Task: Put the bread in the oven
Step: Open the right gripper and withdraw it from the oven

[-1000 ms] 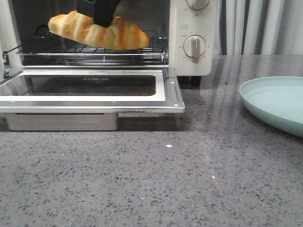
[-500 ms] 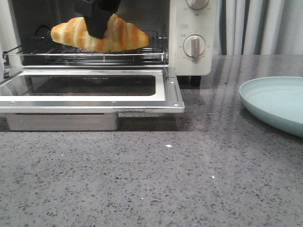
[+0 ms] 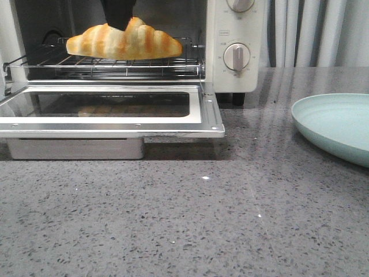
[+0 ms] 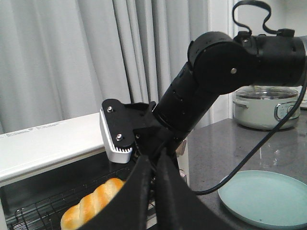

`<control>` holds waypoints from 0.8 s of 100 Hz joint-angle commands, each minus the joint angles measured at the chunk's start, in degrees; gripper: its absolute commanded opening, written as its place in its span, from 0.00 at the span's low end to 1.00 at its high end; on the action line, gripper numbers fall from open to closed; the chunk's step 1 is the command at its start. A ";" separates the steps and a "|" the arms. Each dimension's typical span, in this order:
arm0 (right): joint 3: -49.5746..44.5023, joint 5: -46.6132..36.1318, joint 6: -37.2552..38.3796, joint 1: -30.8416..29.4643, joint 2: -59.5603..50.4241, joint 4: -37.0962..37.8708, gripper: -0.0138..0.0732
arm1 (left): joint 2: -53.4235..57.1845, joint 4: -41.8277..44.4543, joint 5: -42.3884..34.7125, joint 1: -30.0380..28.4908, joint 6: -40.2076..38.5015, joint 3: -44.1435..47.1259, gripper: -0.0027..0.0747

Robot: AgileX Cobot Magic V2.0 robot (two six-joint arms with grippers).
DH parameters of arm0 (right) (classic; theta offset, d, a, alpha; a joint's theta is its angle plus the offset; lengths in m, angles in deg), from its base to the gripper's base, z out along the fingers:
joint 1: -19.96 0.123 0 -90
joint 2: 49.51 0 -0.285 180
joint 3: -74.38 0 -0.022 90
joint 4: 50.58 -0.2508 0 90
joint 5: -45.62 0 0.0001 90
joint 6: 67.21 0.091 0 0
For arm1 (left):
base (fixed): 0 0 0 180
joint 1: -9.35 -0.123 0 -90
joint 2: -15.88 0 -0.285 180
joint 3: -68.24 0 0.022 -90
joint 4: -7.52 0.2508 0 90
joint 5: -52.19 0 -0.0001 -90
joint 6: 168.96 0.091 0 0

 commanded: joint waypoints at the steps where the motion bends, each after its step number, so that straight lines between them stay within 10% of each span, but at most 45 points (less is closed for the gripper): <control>1: 1.89 -0.47 0.22 0.50 -4.35 -0.07 0.77 | -0.30 -0.01 -3.53 0.23 -0.09 -2.07 0.01; 35: 2.25 4.09 1.88 3.38 -5.45 -1.67 0.75 | -0.30 0.81 -1.44 0.23 -0.09 -2.07 0.01; 61: 2.25 7.03 2.24 4.41 -9.10 -3.41 0.46 | -0.30 1.04 -1.44 0.23 -0.09 -2.07 0.01; 80: 2.25 10.86 2.49 4.41 -11.48 -5.32 0.42 | -0.30 1.04 -1.44 0.23 -0.09 -2.07 0.01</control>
